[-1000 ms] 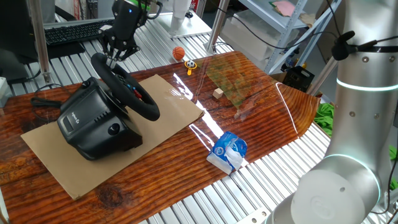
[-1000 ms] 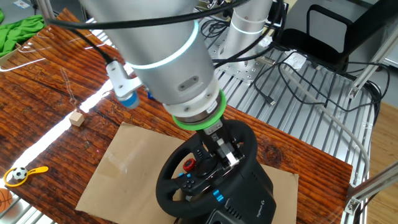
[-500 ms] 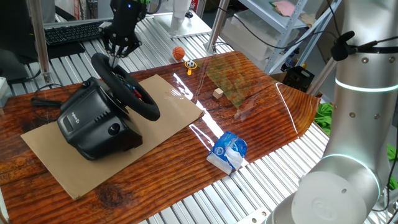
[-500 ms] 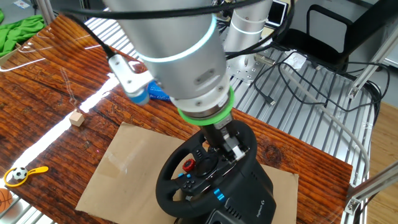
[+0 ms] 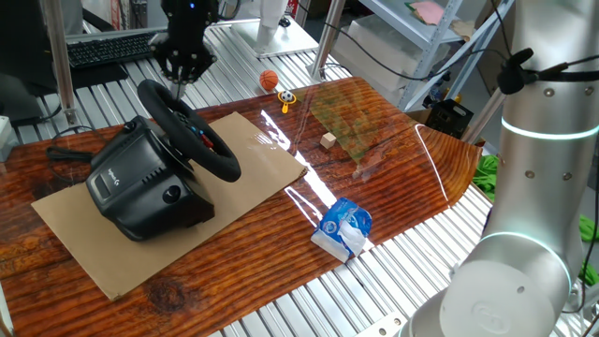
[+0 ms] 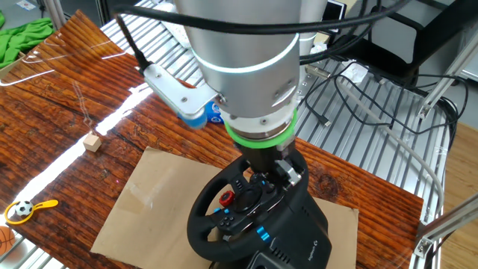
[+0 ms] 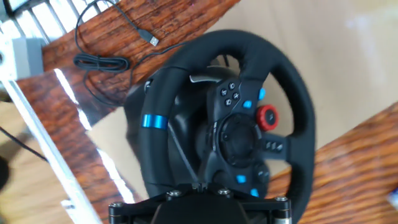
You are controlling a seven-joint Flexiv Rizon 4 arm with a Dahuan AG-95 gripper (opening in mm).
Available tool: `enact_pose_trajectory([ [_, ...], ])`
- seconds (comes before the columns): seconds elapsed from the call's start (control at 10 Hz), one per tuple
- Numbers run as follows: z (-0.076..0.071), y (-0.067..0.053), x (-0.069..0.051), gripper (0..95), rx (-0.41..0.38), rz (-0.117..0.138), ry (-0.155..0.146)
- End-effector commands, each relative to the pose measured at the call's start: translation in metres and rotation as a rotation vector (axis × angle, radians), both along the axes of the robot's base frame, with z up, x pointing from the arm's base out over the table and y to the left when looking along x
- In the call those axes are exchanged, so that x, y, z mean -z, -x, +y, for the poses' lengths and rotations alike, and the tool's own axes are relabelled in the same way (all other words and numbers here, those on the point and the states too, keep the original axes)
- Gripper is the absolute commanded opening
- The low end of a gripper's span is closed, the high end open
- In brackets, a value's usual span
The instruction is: Rotate the steering wheel 90 degrees clockwise
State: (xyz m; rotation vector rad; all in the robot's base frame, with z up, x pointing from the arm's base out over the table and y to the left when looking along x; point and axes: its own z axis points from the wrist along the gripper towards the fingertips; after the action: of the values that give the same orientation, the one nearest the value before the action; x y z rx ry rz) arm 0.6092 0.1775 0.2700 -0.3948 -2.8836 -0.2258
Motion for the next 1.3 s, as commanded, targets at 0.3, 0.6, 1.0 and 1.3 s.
enact_pose_trajectory([
  [0.3, -0.029, -0.009, 0.008, 0.0, -0.1, -0.024, 0.008],
  [0.6, -0.054, -0.013, 0.018, 0.0, -0.168, -0.047, 0.017],
  [1.0, -0.087, -0.015, 0.034, 0.0, -0.264, -0.097, 0.024],
  [1.3, -0.113, -0.013, 0.052, 0.0, -0.307, -0.13, 0.02],
])
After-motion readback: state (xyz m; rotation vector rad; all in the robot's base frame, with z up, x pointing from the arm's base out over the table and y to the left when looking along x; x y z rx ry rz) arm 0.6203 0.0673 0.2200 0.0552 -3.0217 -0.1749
